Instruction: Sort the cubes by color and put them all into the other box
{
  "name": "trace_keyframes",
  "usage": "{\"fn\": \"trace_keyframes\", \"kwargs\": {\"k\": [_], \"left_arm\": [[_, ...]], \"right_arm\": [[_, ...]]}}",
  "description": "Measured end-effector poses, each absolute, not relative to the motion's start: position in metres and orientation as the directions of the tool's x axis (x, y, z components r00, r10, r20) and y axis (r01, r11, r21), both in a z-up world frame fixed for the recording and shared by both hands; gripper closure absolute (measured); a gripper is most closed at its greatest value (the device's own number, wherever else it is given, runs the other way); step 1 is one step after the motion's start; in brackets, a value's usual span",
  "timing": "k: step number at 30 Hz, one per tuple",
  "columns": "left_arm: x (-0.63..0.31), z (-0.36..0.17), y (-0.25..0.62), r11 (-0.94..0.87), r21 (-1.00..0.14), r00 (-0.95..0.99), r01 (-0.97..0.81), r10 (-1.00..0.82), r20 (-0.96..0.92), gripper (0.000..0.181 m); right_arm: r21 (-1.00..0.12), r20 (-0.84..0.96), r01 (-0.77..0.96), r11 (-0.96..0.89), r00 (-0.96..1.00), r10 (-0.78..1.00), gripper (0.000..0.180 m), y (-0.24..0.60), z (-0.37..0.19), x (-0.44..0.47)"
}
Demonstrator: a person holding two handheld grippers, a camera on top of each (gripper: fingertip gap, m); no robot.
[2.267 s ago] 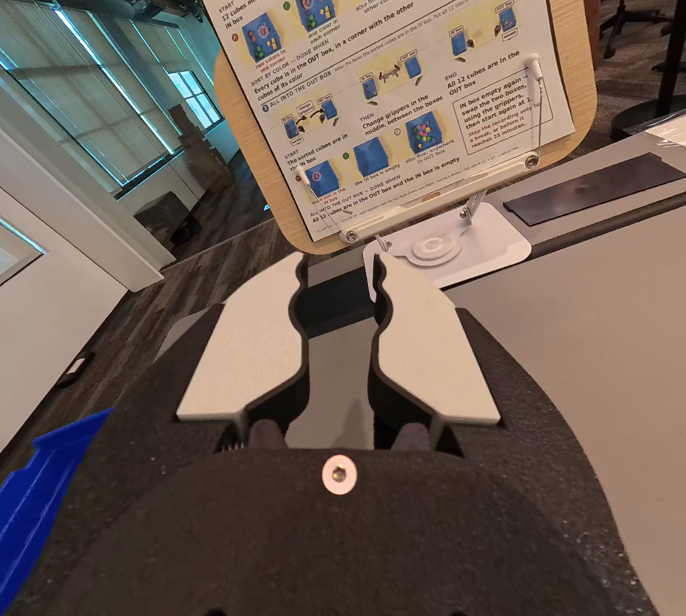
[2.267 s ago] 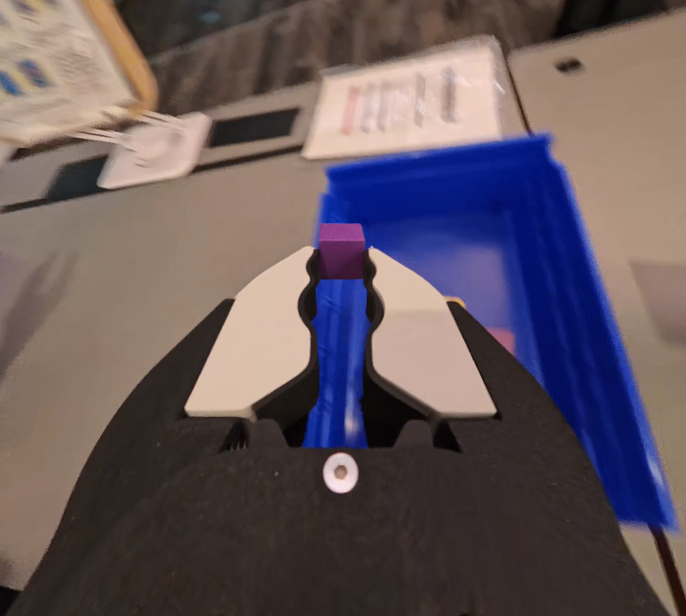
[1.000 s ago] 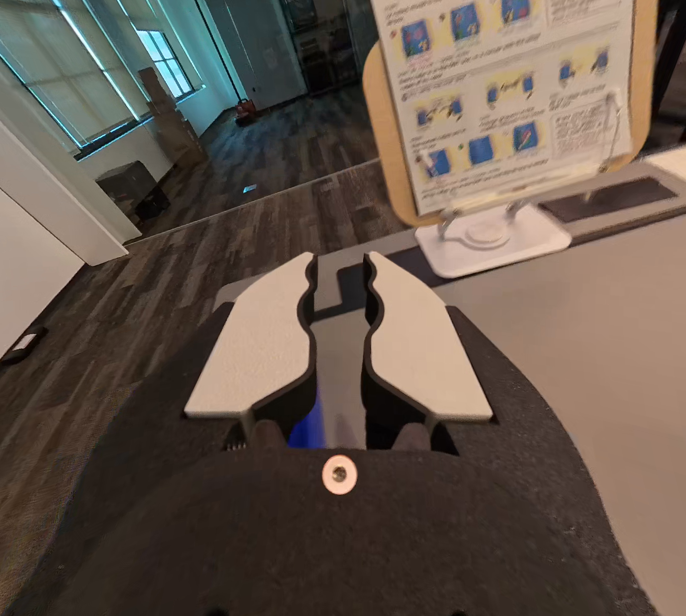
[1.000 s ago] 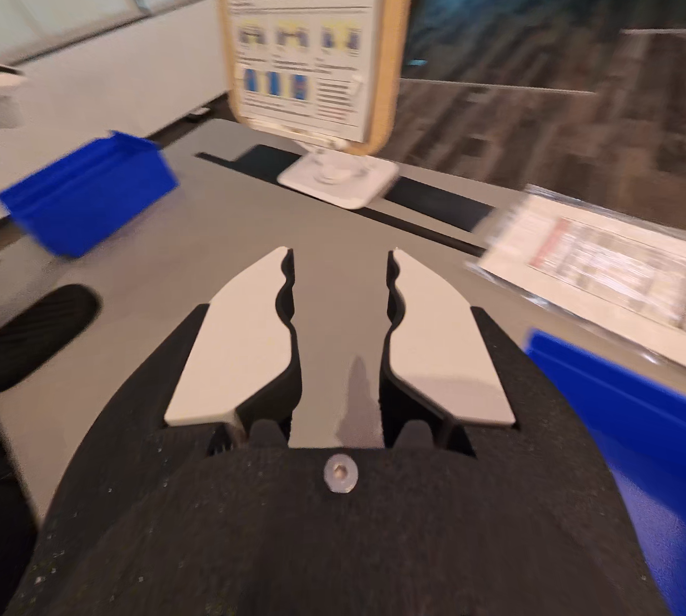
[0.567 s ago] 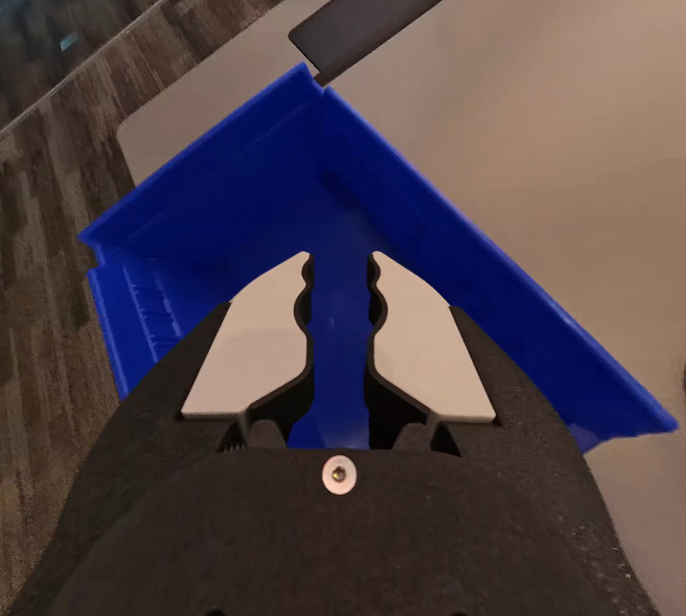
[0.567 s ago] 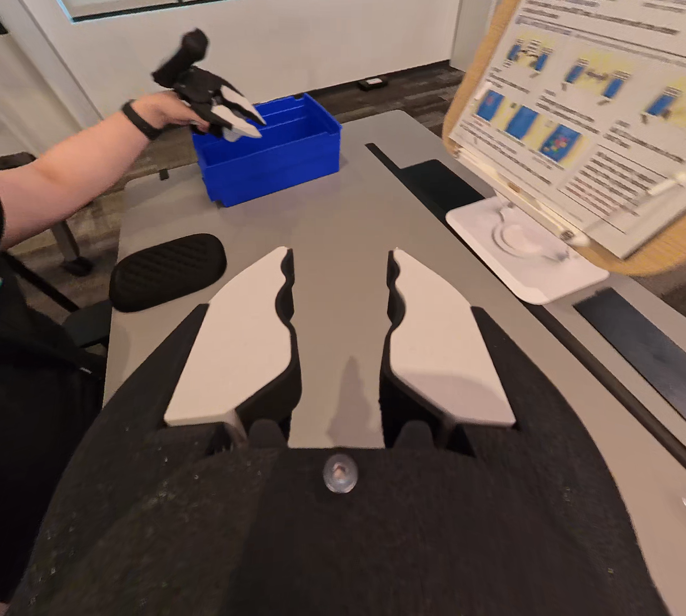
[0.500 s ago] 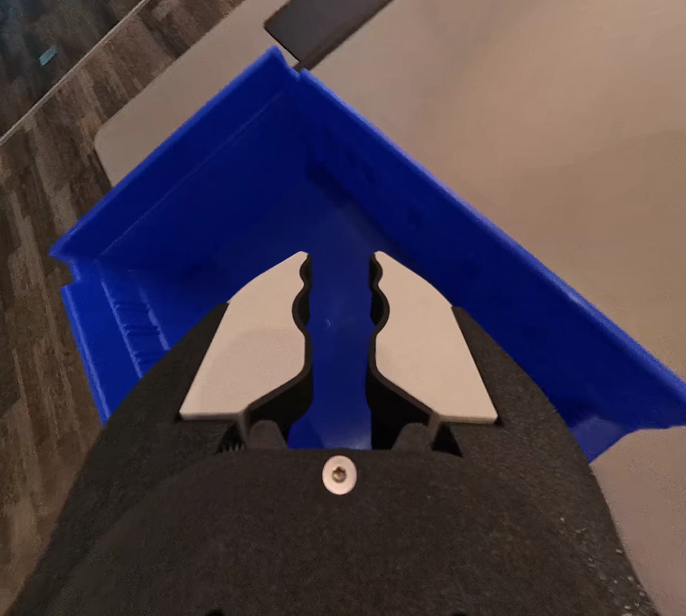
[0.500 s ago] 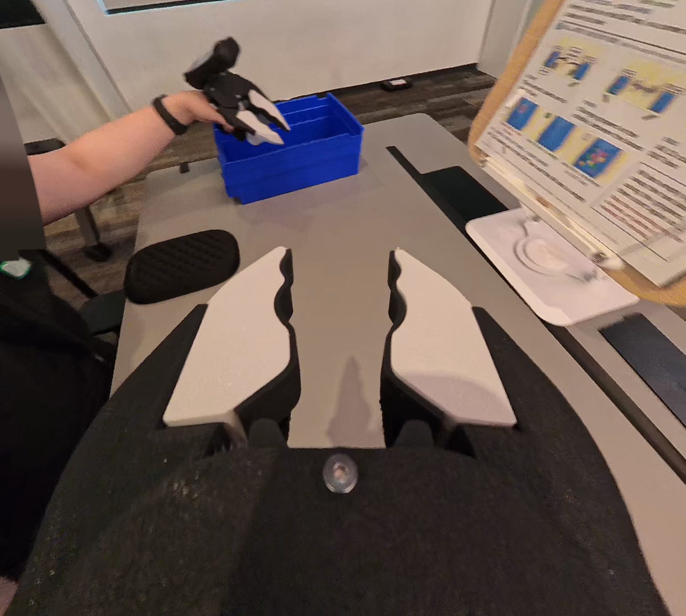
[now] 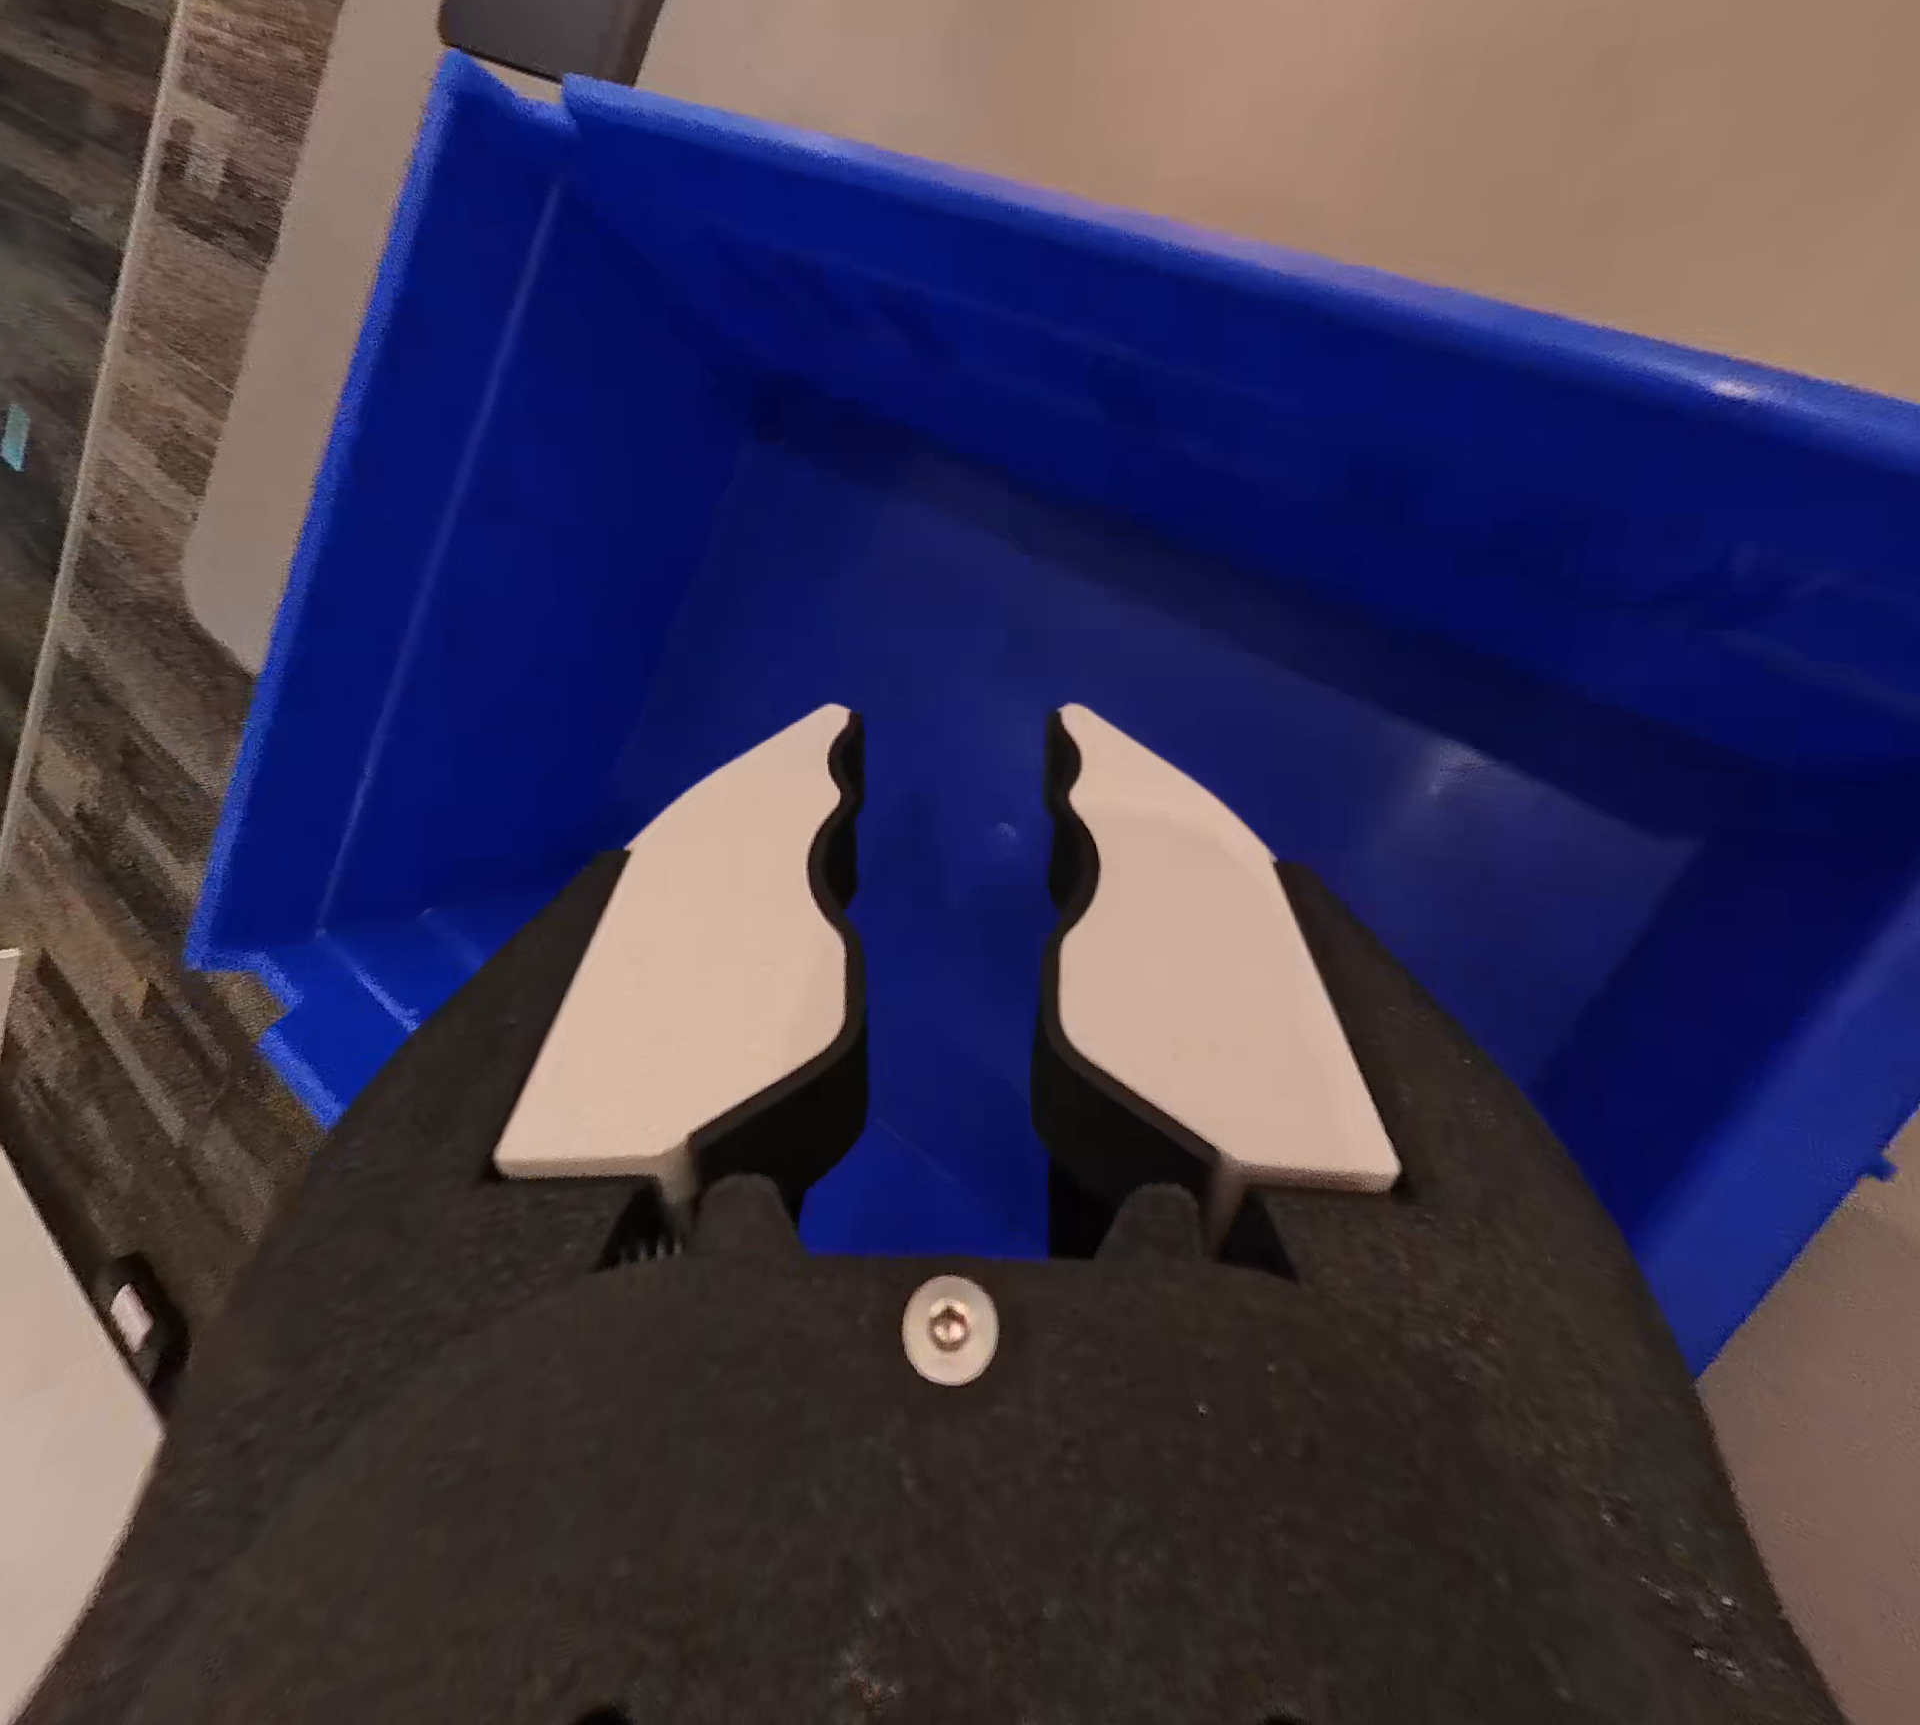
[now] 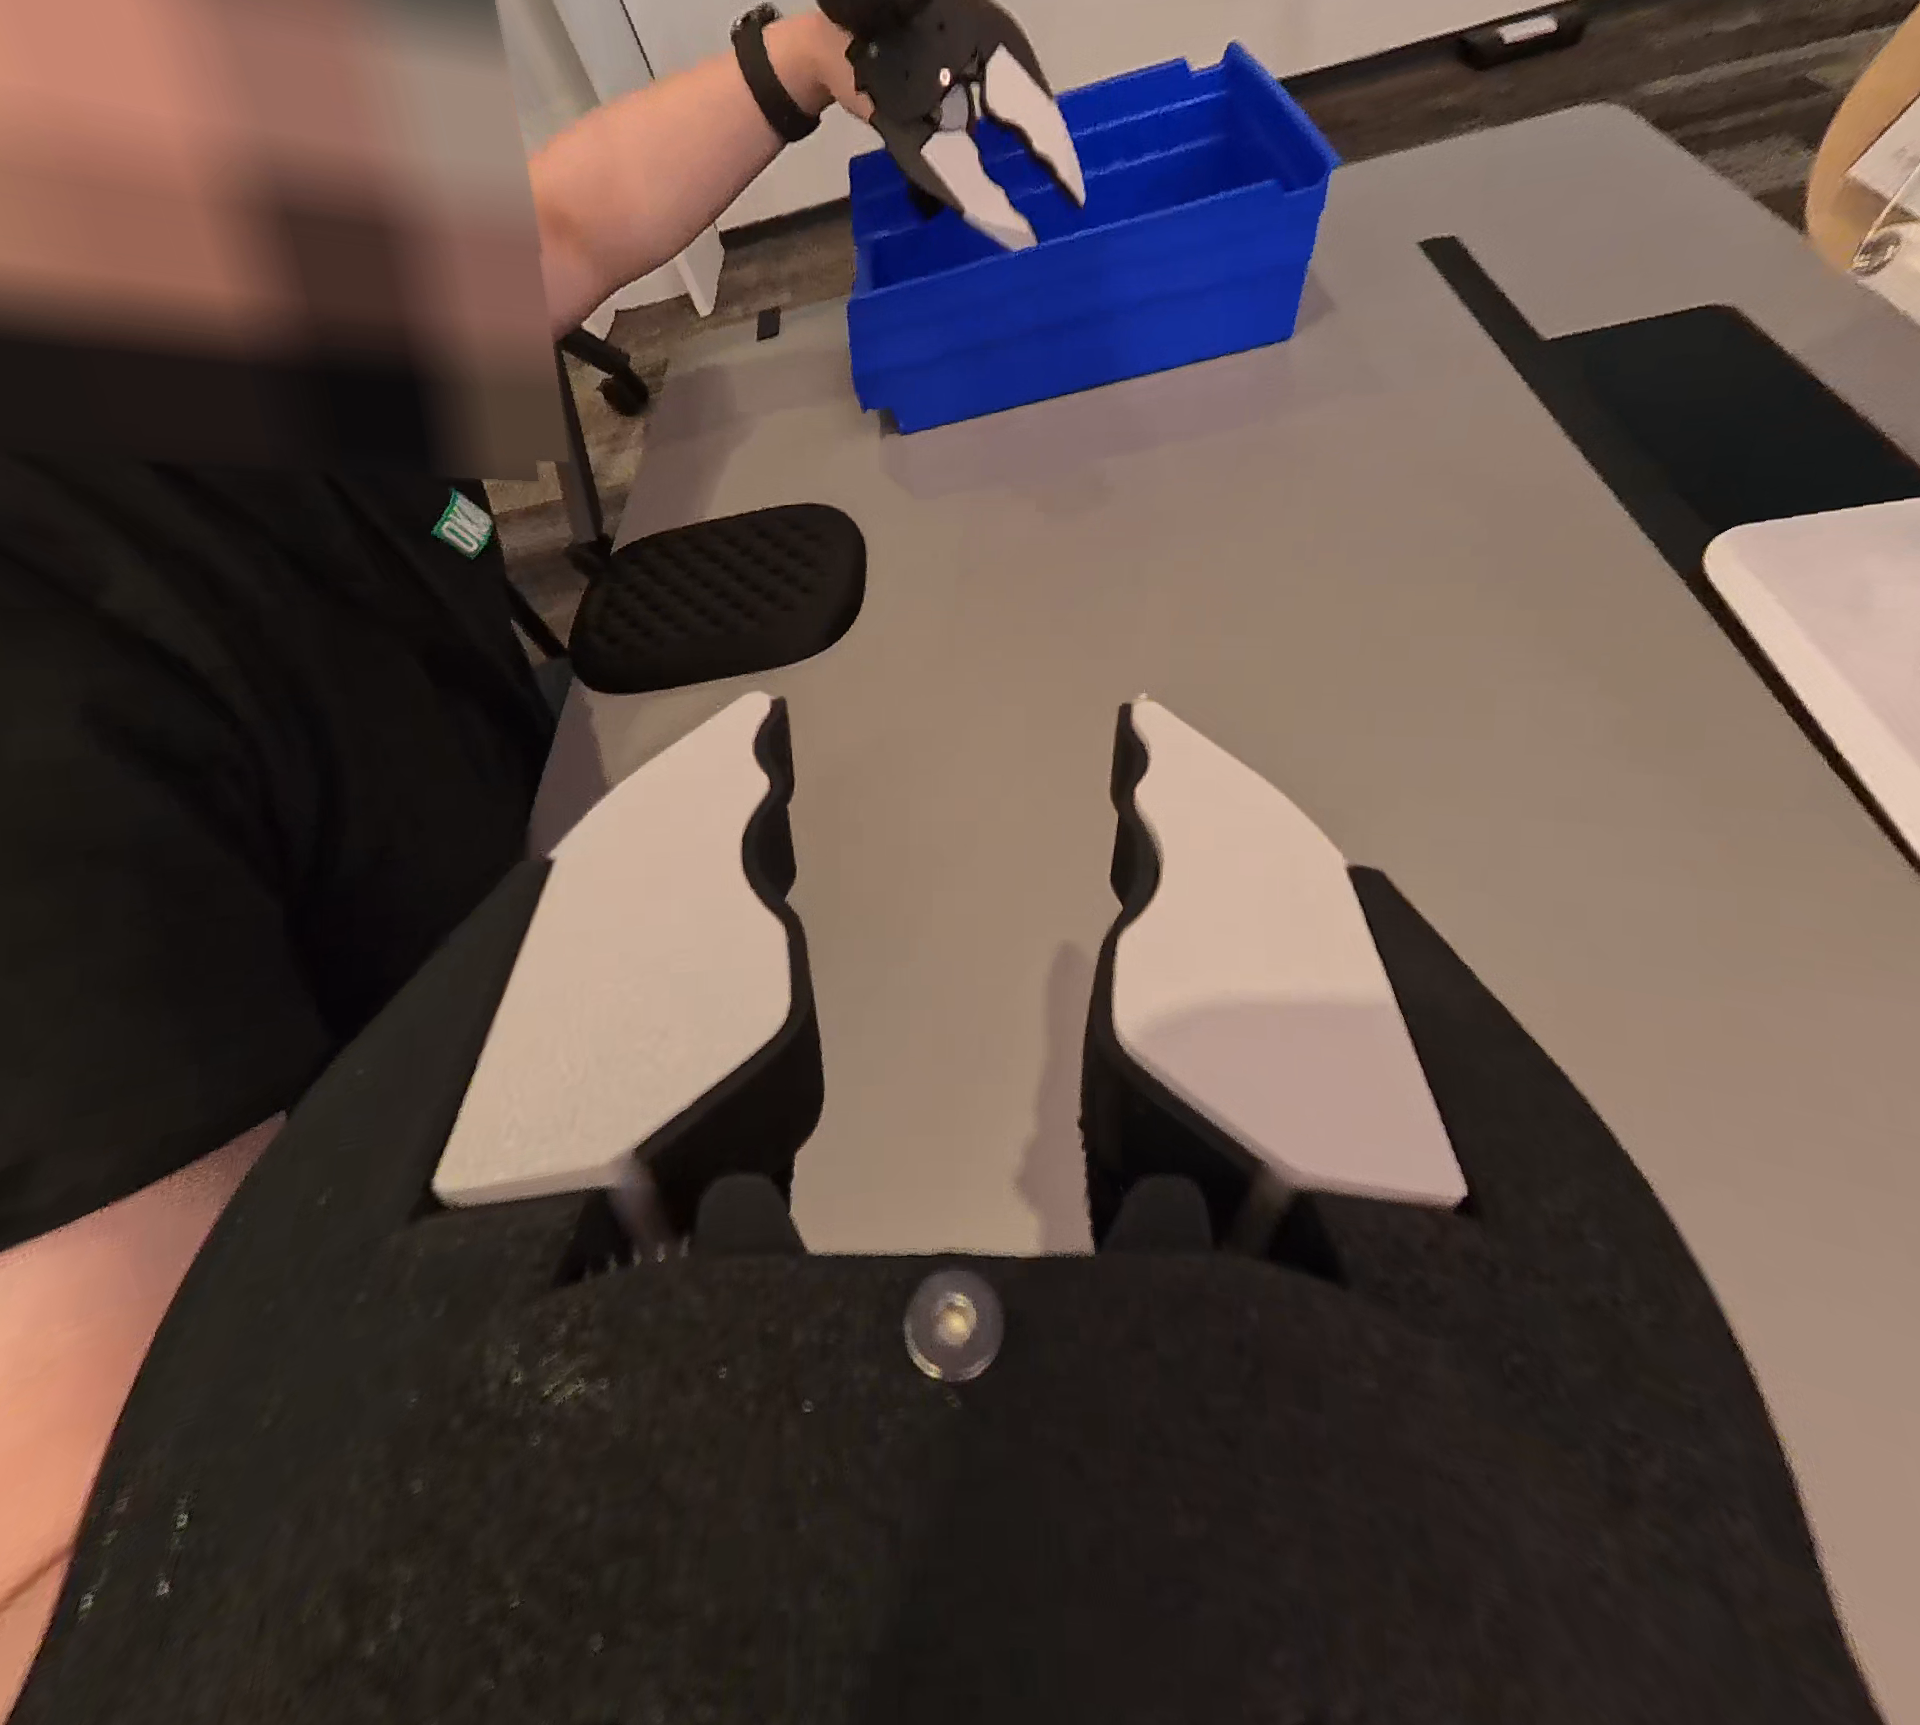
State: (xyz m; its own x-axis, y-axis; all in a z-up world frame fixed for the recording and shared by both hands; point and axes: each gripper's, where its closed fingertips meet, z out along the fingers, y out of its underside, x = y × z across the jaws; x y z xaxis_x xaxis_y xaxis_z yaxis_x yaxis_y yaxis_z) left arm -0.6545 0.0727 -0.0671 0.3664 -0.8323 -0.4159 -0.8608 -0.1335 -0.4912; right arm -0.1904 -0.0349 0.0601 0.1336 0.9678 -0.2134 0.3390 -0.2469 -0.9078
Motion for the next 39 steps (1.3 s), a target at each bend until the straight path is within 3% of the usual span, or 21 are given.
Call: {"fn": "trace_keyframes", "kwargs": {"k": [13,20,25,28,31,39], "left_arm": [[-0.689,0.004,0.077,-0.150,-0.678,0.569,-0.720,-0.686,-0.453,0.153],[-0.654,0.028,0.060,-0.157,-0.761,0.651,-0.629,-0.641,-0.406,0.152],[-0.647,0.029,0.067,-0.290,-0.774,0.791,-0.562,-0.461,-0.402,0.151],[-0.643,0.035,0.065,-0.350,-0.823,0.882,-0.448,-0.324,-0.343,0.150],[-0.623,0.049,0.059,-0.335,-0.887,0.935,-0.318,-0.264,-0.236,0.151],[-0.491,0.078,0.042,-0.284,-0.959,0.964,-0.023,-0.260,0.054,0.155]], "right_arm": [[-0.900,-0.227,0.348,-0.262,0.137,0.964,0.119,-0.038,0.060,-0.202],[-0.918,-0.069,0.374,-0.131,0.173,0.982,0.120,-0.062,0.078,-0.187],[-0.948,0.040,0.310,-0.066,0.321,0.946,0.121,-0.072,0.116,-0.154],[-0.936,0.070,0.321,-0.145,0.573,0.817,0.121,-0.064,0.122,-0.104],[-0.914,0.118,0.313,-0.260,0.815,0.567,0.121,-0.063,0.120,-0.033],[-0.890,-0.027,0.005,-0.455,0.998,0.063,0.123,-0.097,0.085,0.113]]}}
